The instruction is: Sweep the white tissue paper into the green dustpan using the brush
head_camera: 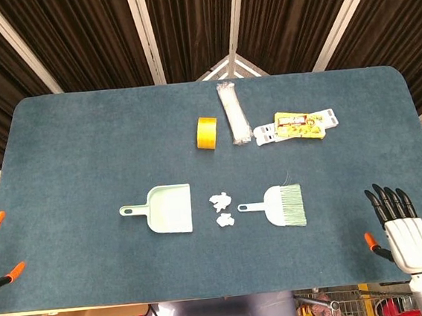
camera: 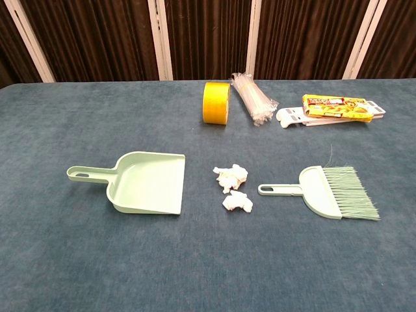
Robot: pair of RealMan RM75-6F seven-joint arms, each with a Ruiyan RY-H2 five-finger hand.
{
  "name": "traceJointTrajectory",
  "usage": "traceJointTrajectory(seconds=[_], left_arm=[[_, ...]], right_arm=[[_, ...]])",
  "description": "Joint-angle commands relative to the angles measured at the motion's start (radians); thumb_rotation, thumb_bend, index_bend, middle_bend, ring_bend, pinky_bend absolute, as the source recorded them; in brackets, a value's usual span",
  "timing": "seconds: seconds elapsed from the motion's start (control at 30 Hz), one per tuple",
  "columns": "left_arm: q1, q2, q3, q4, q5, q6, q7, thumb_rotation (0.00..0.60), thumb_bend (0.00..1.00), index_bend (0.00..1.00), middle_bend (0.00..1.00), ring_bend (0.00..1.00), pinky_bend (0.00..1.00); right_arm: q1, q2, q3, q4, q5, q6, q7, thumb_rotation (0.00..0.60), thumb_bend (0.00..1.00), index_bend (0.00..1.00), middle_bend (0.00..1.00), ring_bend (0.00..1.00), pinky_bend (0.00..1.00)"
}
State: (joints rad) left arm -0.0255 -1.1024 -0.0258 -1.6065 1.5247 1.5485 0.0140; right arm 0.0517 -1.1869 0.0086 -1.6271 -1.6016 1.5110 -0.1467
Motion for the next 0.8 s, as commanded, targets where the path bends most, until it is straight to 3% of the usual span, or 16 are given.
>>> traceJointTrajectory(seconds=[0.03, 0.4, 0.5, 0.57, 0.67, 0.8], left_arm=[[-0.001, 0.0, 0.0, -0.001, -0.001, -0.002, 0.003, 0.6, 0.0, 0.0, 0.0, 0.0, 0.0], [-0.004, 0.005, 0.002, -0.01, -0.016, -0.019, 0.035, 0.6, 0.0, 0.0, 0.0, 0.0, 0.01], [-0.013, 0.011, -0.009, -0.023, -0.032, -0.031, 0.069, 0.6, 0.0, 0.0, 0.04, 0.08, 0.15], [-0.025, 0.014, -0.019, -0.04, -0.045, -0.047, 0.093, 0.6, 0.0, 0.0, 0.14, 0.22, 0.3], [-0.056, 0.016, -0.046, -0.067, -0.061, -0.068, 0.148, 0.6, 0.05, 0.0, 0.44, 0.46, 0.5], [-0.114, 0.001, -0.097, -0.118, -0.098, -0.109, 0.233, 0.6, 0.14, 0.07, 0.67, 0.64, 0.66]], right_arm=[[0.002, -0.001, -0.001, 0.0, 0.002, -0.006, 0.0, 0.6, 0.35, 0.0, 0.0, 0.0, 0.04], [0.002, 0.0, -0.005, -0.013, 0.007, -0.015, 0.003, 0.6, 0.35, 0.0, 0.0, 0.0, 0.04], [0.002, 0.002, -0.005, -0.014, 0.005, -0.014, 0.007, 0.6, 0.35, 0.0, 0.0, 0.0, 0.04], [0.004, 0.002, -0.005, -0.014, 0.007, -0.019, 0.01, 0.6, 0.35, 0.0, 0.0, 0.0, 0.04], [0.007, 0.002, -0.005, -0.016, 0.011, -0.026, 0.012, 0.6, 0.35, 0.0, 0.0, 0.0, 0.04], [0.009, 0.004, -0.005, -0.017, 0.01, -0.028, 0.016, 0.6, 0.35, 0.0, 0.0, 0.0, 0.04]])
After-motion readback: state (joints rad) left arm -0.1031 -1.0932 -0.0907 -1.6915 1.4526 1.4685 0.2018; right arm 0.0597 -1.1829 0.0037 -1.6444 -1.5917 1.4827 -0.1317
